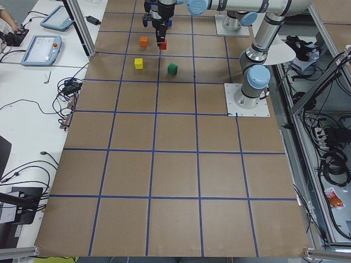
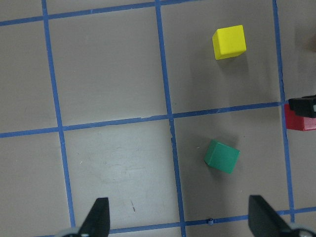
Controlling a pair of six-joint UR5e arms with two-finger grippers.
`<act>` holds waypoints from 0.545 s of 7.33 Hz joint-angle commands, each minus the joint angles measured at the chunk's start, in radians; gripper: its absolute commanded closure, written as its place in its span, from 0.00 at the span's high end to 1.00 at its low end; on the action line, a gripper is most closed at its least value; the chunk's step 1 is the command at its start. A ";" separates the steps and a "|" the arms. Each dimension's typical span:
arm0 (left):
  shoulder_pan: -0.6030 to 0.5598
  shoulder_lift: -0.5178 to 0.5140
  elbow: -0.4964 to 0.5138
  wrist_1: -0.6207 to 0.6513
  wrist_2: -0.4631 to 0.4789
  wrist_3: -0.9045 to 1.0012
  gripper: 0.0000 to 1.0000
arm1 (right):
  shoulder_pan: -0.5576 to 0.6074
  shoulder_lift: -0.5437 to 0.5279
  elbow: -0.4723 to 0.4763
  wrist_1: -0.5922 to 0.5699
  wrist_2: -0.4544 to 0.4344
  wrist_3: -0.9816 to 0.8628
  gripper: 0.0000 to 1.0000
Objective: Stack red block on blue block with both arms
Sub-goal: 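Lift the red cube with the right gripper and carry it over the blue cube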
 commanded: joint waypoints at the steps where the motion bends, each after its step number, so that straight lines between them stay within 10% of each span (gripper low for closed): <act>1: 0.000 0.000 0.001 0.000 -0.002 0.000 1.00 | -0.107 -0.059 -0.076 0.198 -0.004 -0.027 0.00; 4: 0.000 0.000 0.000 0.000 -0.004 0.000 1.00 | -0.276 -0.151 -0.070 0.324 -0.010 -0.226 0.00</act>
